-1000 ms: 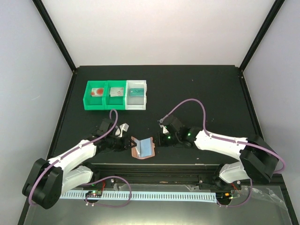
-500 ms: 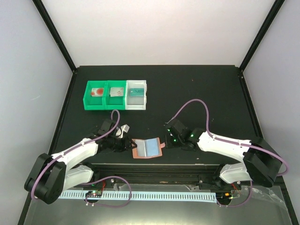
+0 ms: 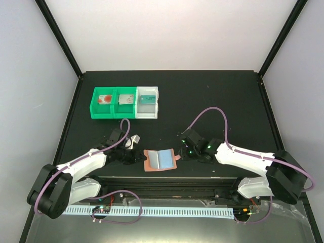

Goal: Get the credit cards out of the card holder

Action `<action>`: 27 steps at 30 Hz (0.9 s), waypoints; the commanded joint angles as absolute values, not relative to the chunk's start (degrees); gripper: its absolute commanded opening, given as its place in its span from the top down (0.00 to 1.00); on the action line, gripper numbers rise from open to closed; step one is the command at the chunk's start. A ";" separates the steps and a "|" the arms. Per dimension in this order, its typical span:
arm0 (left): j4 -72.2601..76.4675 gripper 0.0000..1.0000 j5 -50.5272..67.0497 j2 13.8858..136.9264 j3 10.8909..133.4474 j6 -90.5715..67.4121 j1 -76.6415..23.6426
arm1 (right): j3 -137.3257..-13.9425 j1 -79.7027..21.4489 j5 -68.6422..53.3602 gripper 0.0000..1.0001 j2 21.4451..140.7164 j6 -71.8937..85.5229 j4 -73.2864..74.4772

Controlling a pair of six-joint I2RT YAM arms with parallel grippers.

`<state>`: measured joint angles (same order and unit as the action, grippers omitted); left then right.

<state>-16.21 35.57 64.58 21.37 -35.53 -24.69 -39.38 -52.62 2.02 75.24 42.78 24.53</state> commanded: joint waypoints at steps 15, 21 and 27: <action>-13.07 0.98 36.62 64.48 21.40 -36.81 -24.43 | -40.68 -55.25 -10.87 0.45 78.86 49.67 10.55; -13.17 0.98 36.18 64.42 21.14 -36.98 -24.43 | -39.77 -55.41 -12.25 0.44 82.90 50.95 6.28; -12.48 0.98 36.10 64.29 20.79 -37.70 -24.60 | -39.16 -55.46 -13.57 0.45 85.47 52.03 3.76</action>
